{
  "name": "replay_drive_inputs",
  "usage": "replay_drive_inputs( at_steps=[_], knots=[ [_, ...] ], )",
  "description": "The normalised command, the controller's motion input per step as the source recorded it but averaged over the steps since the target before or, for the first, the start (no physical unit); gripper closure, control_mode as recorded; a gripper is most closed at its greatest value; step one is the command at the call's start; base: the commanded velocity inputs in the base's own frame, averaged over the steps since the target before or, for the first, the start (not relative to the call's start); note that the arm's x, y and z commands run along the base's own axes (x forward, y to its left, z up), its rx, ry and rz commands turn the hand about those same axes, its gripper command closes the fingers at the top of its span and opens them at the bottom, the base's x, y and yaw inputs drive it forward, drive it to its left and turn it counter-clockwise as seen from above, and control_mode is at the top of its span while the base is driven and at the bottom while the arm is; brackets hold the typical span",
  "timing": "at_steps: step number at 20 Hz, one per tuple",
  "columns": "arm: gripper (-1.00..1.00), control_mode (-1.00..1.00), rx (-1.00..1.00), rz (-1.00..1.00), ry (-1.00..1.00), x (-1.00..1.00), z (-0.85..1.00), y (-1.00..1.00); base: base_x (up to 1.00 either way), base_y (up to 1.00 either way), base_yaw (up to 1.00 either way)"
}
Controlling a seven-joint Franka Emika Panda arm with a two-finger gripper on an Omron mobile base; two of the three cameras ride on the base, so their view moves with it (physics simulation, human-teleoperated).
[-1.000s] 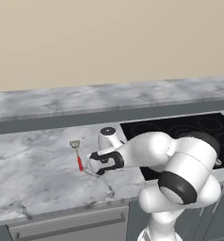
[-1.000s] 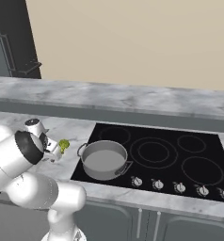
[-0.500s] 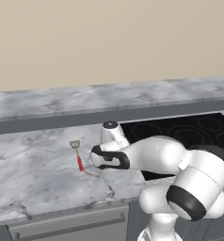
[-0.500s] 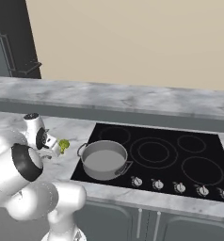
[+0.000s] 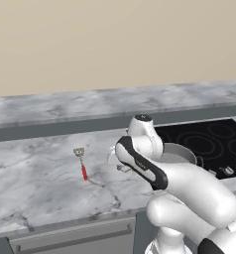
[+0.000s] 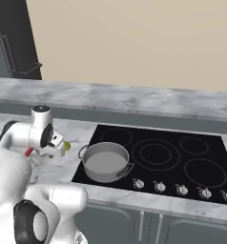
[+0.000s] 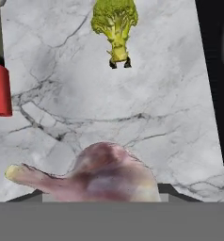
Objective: Put the garlic and broccoli in the pot. Retrieve the spatula and lightly stir the vegetables in the pot.
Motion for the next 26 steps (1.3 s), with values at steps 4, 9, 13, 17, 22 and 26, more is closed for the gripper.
replay_drive_inputs(
  at_steps=[4, 9, 13, 17, 22, 26],
  knots=[
    [1.0, -1.0, 0.0, -0.06, 0.0, -0.38, 0.52, -0.53, 0.0, 0.0, 0.0],
    [1.0, -1.0, -0.05, -0.17, -0.03, -0.24, 0.41, -0.55, 0.0, 0.0, 0.0],
    [1.0, -1.0, -0.1, -0.27, -0.05, -0.01, 0.3, -0.64, 0.0, 0.0, 0.0],
    [1.0, -1.0, -0.13, -0.32, 0.0, 0.12, 0.22, -0.66, 0.0, 0.0, 0.0],
    [1.0, -1.0, -0.09, -0.29, 0.01, 0.24, 0.11, -0.72, 0.0, 0.0, 0.0],
    [1.0, -1.0, -0.01, -0.17, 0.05, 0.42, -0.04, -0.54, 0.0, 0.0, 0.0]
  ],
)
